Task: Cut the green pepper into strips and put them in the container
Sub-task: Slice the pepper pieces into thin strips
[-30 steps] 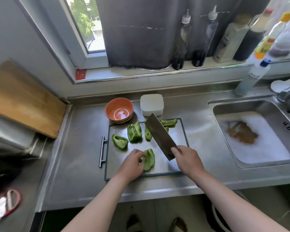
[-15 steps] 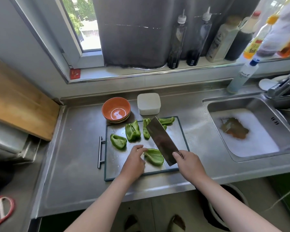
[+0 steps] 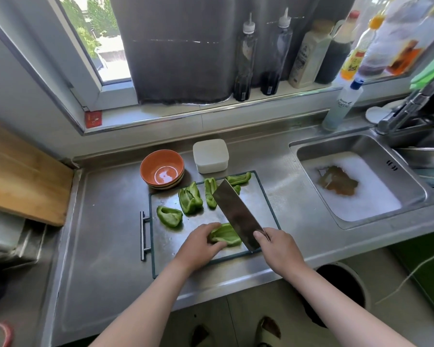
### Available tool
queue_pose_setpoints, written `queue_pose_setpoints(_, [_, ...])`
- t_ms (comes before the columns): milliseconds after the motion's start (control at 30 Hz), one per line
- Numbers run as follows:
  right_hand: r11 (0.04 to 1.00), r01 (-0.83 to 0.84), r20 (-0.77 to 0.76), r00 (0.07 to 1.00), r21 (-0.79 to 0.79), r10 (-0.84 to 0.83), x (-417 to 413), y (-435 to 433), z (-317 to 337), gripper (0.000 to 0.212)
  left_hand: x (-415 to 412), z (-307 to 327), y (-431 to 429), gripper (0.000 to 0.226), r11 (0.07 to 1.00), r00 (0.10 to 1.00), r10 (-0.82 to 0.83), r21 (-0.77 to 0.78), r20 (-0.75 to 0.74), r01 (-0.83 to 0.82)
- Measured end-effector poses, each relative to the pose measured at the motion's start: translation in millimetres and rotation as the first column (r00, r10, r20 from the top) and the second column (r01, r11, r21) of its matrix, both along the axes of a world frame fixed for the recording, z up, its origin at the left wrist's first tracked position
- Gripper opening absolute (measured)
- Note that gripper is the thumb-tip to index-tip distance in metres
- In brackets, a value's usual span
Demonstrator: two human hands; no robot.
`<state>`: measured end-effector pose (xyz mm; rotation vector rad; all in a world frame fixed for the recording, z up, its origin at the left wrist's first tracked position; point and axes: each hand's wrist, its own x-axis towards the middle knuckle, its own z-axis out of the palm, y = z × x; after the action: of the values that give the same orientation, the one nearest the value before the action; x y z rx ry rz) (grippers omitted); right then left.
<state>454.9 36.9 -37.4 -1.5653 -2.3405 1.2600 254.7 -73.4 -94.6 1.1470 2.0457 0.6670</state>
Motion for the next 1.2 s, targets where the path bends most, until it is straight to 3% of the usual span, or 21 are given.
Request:
queue_pose_setpoints(133, [0.999, 0.032, -0.010, 0.999, 0.014, -0.032, 2.5, 2.3, -0.6, 0.043, -1.9, 4.5, 16.1, 0.039, 0.990, 0.992, 0.119, -0.076, -0.049, -0.123])
queue_pose_setpoints(233, [0.998, 0.066, -0.027, 0.997, 0.016, -0.065, 4.8, 8.2, 2.5, 0.043, -1.7, 10.2, 29.9, 0.020, 0.986, 0.996, 0.087, -0.147, 0.011, -0.084])
queue_pose_setpoints(333, [0.997, 0.074, -0.034, 0.997, 0.024, -0.073, 7.3, 15.8, 6.8, 0.042, -1.9, 18.4, 39.4, 0.016, 0.983, 0.995, 0.074, -0.174, 0.064, -0.062])
queue_pose_setpoints(533, [0.997, 0.068, -0.052, 0.996, 0.031, -0.066, 10.4, 27.8, 11.0, 0.043, 0.9, 15.1, 48.7, 0.014, 0.970, 1.000, -0.013, -0.243, 0.003, 0.013])
queue_pose_setpoints(600, [0.998, 0.059, -0.050, 0.997, 0.033, -0.058, 10.8, 31.2, 10.9, 0.043, 1.2, 18.4, 51.6, 0.018, 0.984, 0.990, 0.137, -0.109, -0.035, -0.140])
queue_pose_setpoints(667, [0.998, 0.048, -0.047, 0.998, 0.039, -0.046, 11.3, 34.5, 10.2, 0.042, 0.4, 26.4, 53.4, 0.025, 0.921, 0.926, 0.366, 0.173, -0.090, -0.348])
queue_pose_setpoints(733, [0.998, 0.035, -0.042, 0.999, 0.046, -0.033, 11.4, 37.1, 8.9, 0.041, -1.2, 24.7, 51.7, 0.028, 0.851, 0.888, 0.427, 0.407, -0.169, -0.331])
queue_pose_setpoints(767, [0.998, 0.032, -0.041, 0.999, 0.048, -0.030, 11.4, 38.1, 7.6, 0.040, -2.3, 18.4, 48.9, 0.026, 0.865, 0.900, 0.377, 0.430, -0.220, -0.258])
queue_pose_setpoints(900, [0.999, 0.014, -0.055, 0.998, 0.039, -0.012, 8.6, 39.8, 0.5, 0.037, 1.7, -11.6, 30.4, 0.010, 0.980, 0.934, 0.020, 0.192, -0.356, 0.053])
queue_pose_setpoints(967, [0.999, 0.000, -0.053, 0.999, 0.033, 0.001, 7.1, 40.9, -3.3, 0.036, 1.9, -14.5, 29.8, 0.015, 0.967, 0.928, 0.021, 0.243, -0.372, 0.076])
queue_pose_setpoints(1033, [0.999, -0.014, -0.042, 0.999, 0.030, 0.015, 5.3, 41.5, -5.7, 0.035, 3.3, -9.1, 37.0, 0.035, 0.965, 0.936, 0.071, 0.260, -0.345, 0.023])
queue_pose_setpoints(1133, [0.999, -0.026, -0.033, 0.999, 0.028, 0.027, 1.9, 42.4, -7.0, 0.035, 1.5, -7.4, 48.7, 0.066, 0.999, 0.961, -0.006, 0.037, -0.276, 0.017])
queue_pose_setpoints(1200, [0.999, -0.029, -0.036, 0.999, 0.022, 0.030, 0.7, 43.5, -7.7, 0.036, 1.9, -9.5, 51.9, 0.064, 0.999, 0.974, -0.004, 0.032, -0.225, 0.012])
